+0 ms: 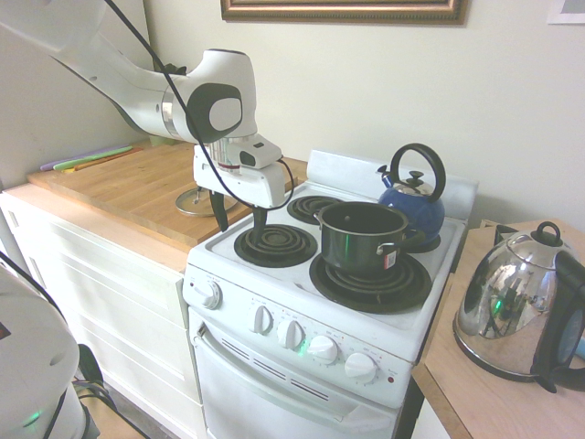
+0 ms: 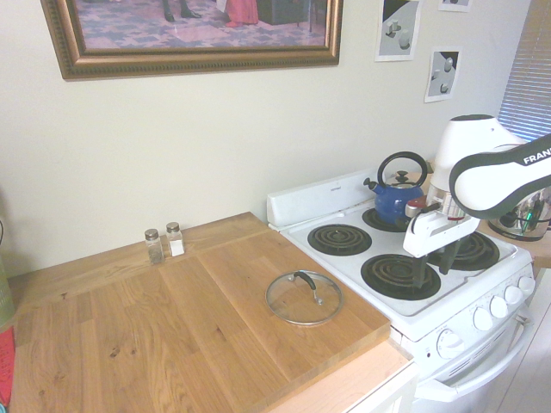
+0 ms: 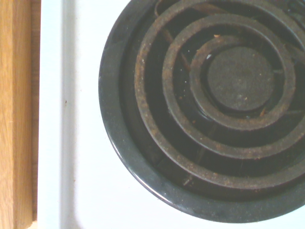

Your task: Cover the lid of the pot

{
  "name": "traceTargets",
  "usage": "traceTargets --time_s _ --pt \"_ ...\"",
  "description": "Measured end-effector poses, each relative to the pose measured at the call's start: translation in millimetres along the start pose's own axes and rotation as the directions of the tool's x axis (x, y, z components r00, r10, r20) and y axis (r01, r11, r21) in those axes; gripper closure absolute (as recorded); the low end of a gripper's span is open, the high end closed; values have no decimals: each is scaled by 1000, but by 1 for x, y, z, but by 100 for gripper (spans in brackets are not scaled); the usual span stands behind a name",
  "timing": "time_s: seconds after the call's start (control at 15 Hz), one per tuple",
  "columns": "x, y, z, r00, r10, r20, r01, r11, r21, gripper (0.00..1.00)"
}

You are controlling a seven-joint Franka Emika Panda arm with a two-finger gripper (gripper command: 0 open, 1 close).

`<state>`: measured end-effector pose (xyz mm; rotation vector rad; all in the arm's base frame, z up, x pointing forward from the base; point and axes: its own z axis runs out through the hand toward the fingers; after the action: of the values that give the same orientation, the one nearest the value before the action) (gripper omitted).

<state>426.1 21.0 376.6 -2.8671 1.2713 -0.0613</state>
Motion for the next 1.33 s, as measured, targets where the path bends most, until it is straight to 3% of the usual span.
traceTargets --time_s 0.33,0.8,1.33 --pt "-7 -14 -8 1000 6 -8 -6 1000 16 0" --pt "-26 -104 -44 1000 13 -8 -13 999 46 0" --pt "-70 -206 -71 998 -56 -13 57 997 45 0"
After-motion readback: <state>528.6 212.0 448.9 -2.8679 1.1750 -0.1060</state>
